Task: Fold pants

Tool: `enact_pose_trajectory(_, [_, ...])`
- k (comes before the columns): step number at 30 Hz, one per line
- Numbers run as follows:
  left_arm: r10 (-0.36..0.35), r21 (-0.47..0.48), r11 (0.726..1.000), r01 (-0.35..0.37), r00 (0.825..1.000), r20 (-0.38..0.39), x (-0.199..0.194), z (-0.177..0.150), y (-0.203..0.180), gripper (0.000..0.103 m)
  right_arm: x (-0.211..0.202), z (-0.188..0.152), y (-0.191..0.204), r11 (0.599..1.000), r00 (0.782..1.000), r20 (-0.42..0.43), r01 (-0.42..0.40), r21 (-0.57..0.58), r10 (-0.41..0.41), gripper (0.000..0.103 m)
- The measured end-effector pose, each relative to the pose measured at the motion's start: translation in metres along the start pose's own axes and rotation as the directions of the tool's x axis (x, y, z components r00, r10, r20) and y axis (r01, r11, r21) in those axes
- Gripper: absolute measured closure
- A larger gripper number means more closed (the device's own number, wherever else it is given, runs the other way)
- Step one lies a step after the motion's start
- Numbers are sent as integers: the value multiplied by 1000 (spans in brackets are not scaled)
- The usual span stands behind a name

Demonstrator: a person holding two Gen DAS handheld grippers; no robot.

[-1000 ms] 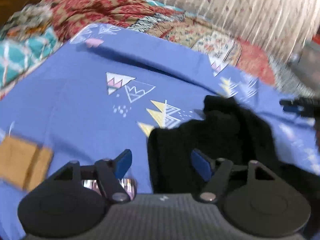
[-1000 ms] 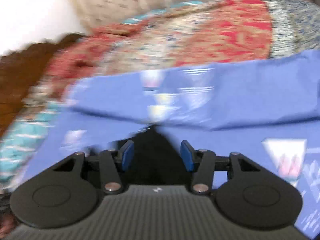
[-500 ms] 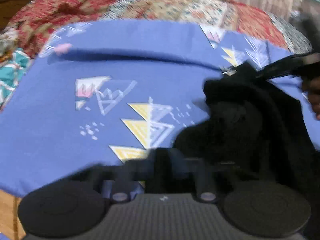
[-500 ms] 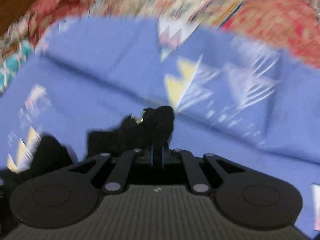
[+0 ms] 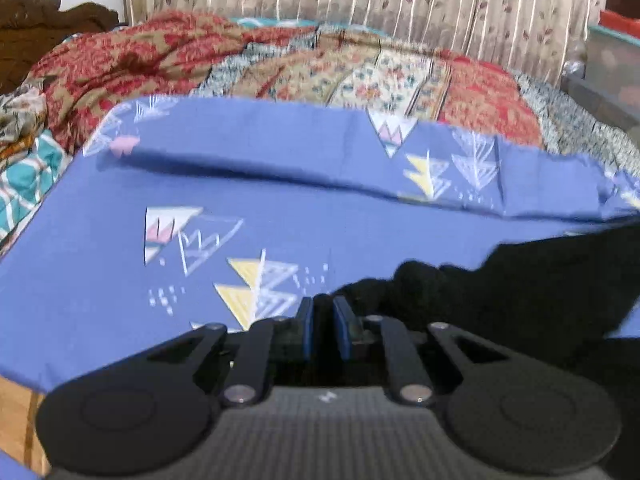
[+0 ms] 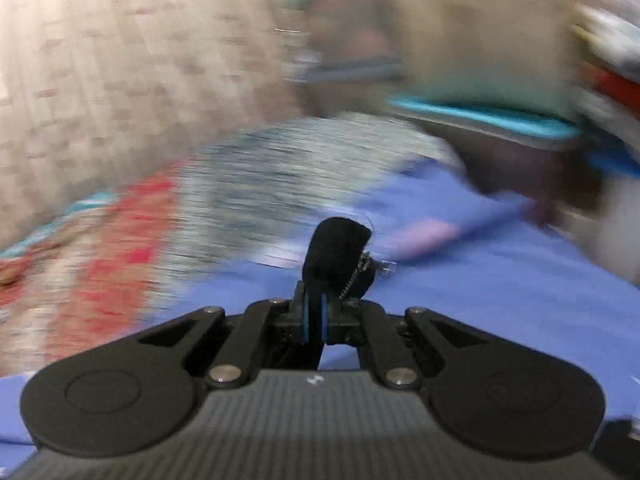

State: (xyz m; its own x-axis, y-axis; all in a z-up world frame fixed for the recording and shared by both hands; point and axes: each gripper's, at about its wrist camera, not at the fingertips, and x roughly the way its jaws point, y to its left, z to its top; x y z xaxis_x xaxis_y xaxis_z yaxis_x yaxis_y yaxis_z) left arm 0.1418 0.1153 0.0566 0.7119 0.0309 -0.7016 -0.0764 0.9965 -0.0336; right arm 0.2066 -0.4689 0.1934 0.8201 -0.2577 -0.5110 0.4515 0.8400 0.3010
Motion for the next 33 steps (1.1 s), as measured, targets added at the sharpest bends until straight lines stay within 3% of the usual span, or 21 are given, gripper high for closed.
enact_pose_trajectory(1, [12,13,1000,-12,1000,-10,2,-3,-3,93,8,-14,-21,998,997,-57,51,42,-49,87])
enact_pose_trajectory(2, [30,32,999,-29,999,-20,5,-5,-5,92,14,-27,-43,992,988,-132,97,85,-85,78])
enact_pose_trajectory(3, [45,46,998,-43,999,-27,6,-6,-6,92,17,-38,-61,985,974,-201,128,118,-103,62])
enact_pose_trajectory(4, [53,54,997,-51,998,-30,6,-6,-5,88,15,-51,-77,977,965,-239,147,152,-108,56])
enact_pose_trajectory(9, [75,34,997,-74,997,-27,3,2,15,80,-30,-85,-96,968,978,-184,135,210,-96,54])
enact_pose_trajectory(10, [71,33,997,-70,997,-11,0,4,18,77,-37,-84,-91,975,984,-166,100,199,-67,55])
enact_pose_trajectory(12, [45,63,997,-47,998,32,-5,8,20,57,-35,-79,-68,989,986,-165,1,148,24,55])
enact_pose_trajectory(13, [31,96,995,-35,998,47,-6,9,16,39,-30,-75,-47,993,981,-180,-61,106,79,55])
enact_pose_trajectory(14, [17,145,989,-26,998,64,-6,10,9,27,-26,-72,-21,990,969,-206,-129,49,136,55])
enact_pose_trajectory(18, [-35,319,948,6,996,88,4,5,-26,23,-13,-77,65,946,918,-279,-314,-83,280,56])
enact_pose_trajectory(21, [-38,401,916,0,995,87,23,-1,-54,23,-1,-73,79,950,926,-283,-290,-112,249,56])
enact_pose_trajectory(25, [-36,497,868,-15,995,93,44,-10,-83,25,26,-52,53,983,953,-289,-135,-126,94,56])
enact_pose_trajectory(27, [-23,542,840,-25,996,81,54,-14,-92,41,30,-36,25,996,962,-271,-56,-68,36,56])
enact_pose_trajectory(29, [-9,559,829,-13,999,37,66,-17,-95,82,38,-27,-7,1000,964,-266,4,27,3,55])
enact_pose_trajectory(30, [-2,554,833,-8,1000,19,70,-17,-94,90,41,-26,-20,997,962,-274,34,69,-14,55])
enact_pose_trajectory(33, [-5,501,865,-8,1000,25,72,-14,-88,93,58,-34,-38,989,935,-354,77,125,-28,55])
